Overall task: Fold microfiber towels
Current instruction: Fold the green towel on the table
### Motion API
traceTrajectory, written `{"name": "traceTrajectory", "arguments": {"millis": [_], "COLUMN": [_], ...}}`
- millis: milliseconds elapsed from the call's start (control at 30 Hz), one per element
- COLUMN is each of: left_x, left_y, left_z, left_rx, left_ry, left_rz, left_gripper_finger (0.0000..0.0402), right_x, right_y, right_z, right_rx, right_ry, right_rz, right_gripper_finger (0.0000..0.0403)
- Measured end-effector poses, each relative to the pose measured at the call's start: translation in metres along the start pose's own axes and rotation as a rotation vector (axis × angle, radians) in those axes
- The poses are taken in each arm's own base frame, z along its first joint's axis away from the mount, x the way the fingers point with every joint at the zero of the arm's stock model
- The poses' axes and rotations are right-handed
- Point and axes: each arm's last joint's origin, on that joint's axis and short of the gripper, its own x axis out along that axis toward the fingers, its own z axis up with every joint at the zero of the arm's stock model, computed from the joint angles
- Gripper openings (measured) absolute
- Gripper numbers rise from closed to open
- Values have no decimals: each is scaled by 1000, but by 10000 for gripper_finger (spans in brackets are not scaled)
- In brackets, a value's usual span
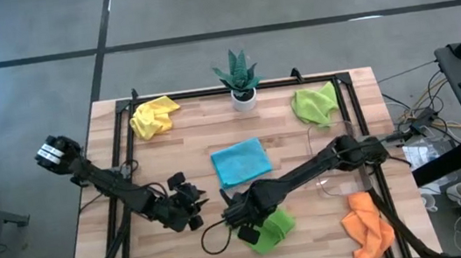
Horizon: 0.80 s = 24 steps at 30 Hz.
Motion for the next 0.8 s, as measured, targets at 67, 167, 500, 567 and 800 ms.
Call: {"name": "traceTrajectory", "arguments": {"millis": [67,167,500,567,800], "left_x": [0,0,0,0,0], "left_y": [0,0,-1,-1,-1], "left_z": [0,0,1,2,2], "left_rx": [-1,-1,-12,-13,-11], "left_ry": [-1,-1,-13,-14,-14], "left_rz": [-1,-1,-10,-11,-10], "left_gripper_finger": [112,112,112,112,112], "right_x": [0,3,11,11,15], "right_y": [2,4,11,12,15], "right_z": [1,3,6,7,7], "right_rx": [-10,-31,-123,-141,-189], "right_ry": [-15,-25,-61,-66,-80], "right_rz": [17,33,86,95,129], "right_gripper_finger": [9,9,22,36,109]}}
